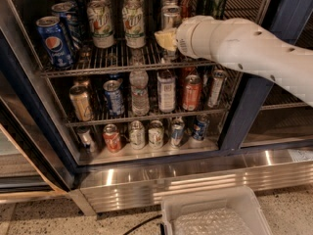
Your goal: Pick redbull can from top shelf of fridge
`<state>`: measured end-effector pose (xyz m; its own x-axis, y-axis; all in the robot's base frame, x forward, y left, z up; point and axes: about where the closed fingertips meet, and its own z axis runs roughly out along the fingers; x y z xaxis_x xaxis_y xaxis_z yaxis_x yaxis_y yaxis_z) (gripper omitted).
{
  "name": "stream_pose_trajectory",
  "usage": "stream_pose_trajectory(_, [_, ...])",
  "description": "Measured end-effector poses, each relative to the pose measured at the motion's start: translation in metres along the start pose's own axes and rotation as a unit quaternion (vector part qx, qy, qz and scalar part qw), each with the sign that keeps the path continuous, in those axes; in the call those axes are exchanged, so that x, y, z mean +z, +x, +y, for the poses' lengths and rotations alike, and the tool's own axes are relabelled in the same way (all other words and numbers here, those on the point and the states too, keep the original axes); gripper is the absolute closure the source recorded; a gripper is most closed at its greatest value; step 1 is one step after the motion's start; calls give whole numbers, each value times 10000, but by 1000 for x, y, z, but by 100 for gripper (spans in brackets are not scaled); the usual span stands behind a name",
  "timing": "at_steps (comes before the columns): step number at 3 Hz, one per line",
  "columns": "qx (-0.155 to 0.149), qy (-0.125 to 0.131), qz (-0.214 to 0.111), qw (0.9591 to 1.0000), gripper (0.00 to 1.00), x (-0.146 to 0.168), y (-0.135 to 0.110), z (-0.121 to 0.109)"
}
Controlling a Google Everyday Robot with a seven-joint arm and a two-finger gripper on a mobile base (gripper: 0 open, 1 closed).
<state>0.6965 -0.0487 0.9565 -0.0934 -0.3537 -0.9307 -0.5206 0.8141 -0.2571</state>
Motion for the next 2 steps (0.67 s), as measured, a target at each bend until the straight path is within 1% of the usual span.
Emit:
stream_pose_trajectory(1, [0,0,0,10000,89,0,0,0])
stream_pose_trajectory(2, [2,-1,-1,10000,100,0,0,0])
